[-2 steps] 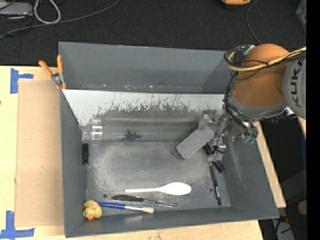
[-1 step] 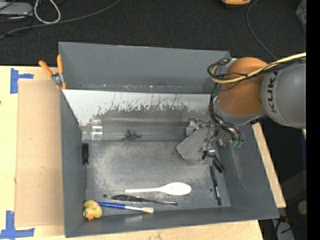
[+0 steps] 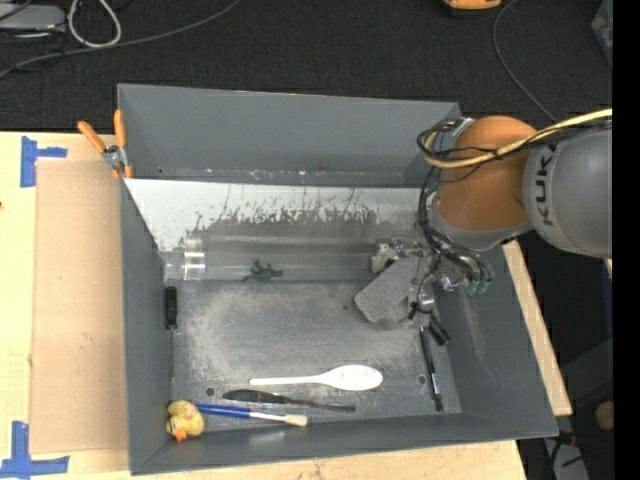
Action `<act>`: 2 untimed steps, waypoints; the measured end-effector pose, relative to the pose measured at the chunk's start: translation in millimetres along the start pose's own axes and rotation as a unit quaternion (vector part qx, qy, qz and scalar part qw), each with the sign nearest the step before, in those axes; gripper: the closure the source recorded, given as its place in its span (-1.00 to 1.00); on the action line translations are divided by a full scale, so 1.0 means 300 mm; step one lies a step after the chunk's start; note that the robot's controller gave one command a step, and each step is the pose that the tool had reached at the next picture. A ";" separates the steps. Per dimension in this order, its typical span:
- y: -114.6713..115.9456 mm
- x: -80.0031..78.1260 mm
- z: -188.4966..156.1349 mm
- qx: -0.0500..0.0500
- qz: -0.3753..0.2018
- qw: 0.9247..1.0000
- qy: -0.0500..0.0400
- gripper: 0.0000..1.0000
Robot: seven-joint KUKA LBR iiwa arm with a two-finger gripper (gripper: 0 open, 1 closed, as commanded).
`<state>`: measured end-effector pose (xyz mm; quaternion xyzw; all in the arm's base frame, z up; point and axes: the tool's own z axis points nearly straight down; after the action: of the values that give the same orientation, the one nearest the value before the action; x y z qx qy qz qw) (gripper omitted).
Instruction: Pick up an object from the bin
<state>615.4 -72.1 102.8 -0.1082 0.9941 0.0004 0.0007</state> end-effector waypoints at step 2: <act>-0.024 -0.014 0.113 0.000 -0.069 0.998 -0.001 -1.00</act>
Offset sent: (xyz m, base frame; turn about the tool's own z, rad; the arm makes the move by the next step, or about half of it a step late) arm 0.0057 -0.0073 -0.0328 -0.1388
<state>621.2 -78.1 68.9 -0.1762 0.9843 0.0009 0.0014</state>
